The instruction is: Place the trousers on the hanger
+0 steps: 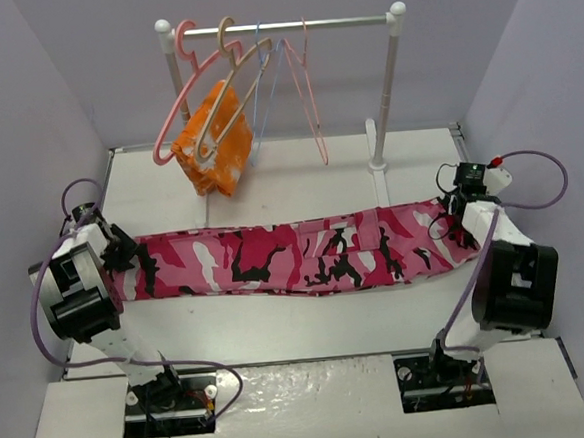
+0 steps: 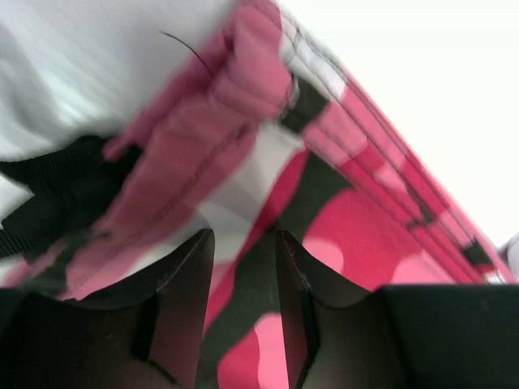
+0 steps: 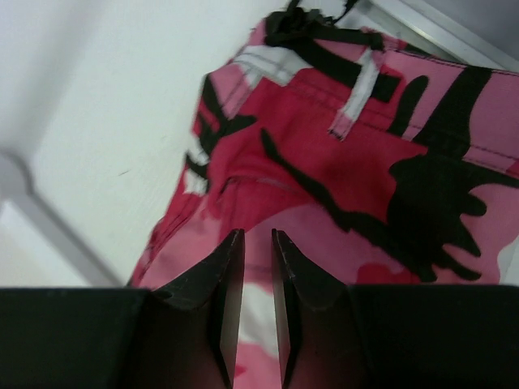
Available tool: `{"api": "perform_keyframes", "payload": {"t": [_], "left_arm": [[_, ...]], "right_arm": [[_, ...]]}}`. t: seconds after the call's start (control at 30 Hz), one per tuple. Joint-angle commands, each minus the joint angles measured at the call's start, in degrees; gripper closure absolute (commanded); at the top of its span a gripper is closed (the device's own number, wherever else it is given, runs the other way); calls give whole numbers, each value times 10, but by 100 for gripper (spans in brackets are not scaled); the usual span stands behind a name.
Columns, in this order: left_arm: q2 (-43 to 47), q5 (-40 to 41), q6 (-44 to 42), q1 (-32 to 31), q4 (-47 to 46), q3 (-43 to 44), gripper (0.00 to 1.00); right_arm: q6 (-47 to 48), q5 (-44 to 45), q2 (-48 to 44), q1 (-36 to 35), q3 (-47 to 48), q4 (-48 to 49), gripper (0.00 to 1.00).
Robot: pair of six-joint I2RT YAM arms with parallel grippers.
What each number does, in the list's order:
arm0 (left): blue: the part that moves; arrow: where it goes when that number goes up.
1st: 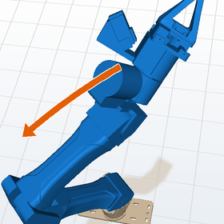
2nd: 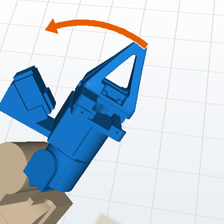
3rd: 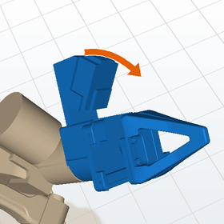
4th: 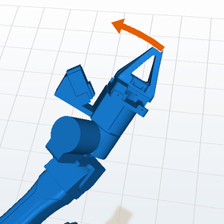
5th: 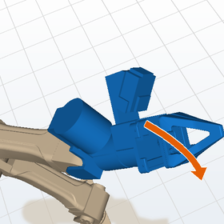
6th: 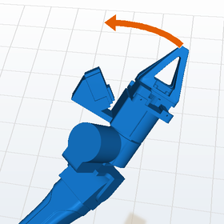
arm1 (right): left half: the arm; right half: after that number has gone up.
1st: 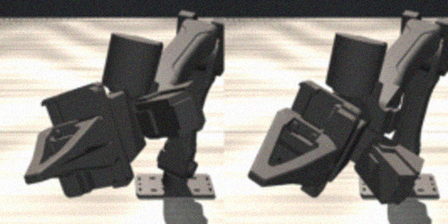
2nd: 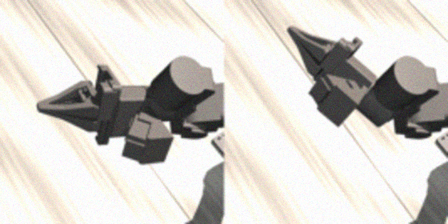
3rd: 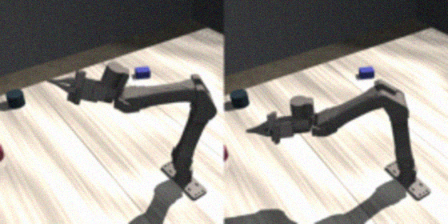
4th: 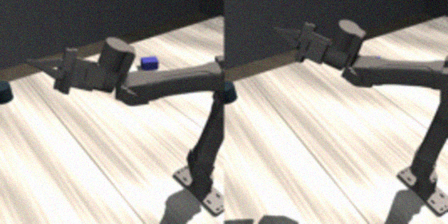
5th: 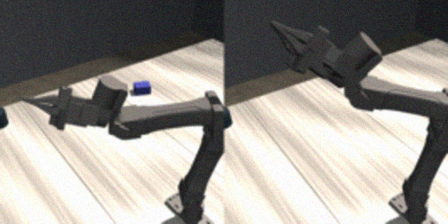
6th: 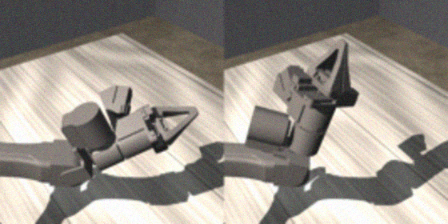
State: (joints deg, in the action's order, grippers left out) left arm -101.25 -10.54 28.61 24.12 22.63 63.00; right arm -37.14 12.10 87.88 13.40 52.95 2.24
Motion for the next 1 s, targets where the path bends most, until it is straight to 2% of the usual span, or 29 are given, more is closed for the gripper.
{"api": "perform_keyframes", "payload": {"t": [0.0,0.23,0.37,0.47,0.63,0.77,0.9,0.97], "left_arm": [[-43,12,-14,1,-6,1,67],[-70,18,-13,10,2,13,67],[-72,26,-5,18,13,19,68],[-71,32,-4,24,23,21,75],[-56,22,1,44,15,6,76],[-25,14,4,46,17,15,75],[21,10,4,46,31,33,65],[50,17,-6,44,52,54,56]], "right_arm": [[39,54,51,16,4,88,83],[66,63,113,32,5,84,83],[60,51,150,72,4,74,83],[61,55,165,98,10,59,83],[68,53,162,129,34,34,83],[67,19,103,109,62,9,81],[43,-1,33,71,68,-4,74],[27,-25,-12,39,73,-7,65]]}}
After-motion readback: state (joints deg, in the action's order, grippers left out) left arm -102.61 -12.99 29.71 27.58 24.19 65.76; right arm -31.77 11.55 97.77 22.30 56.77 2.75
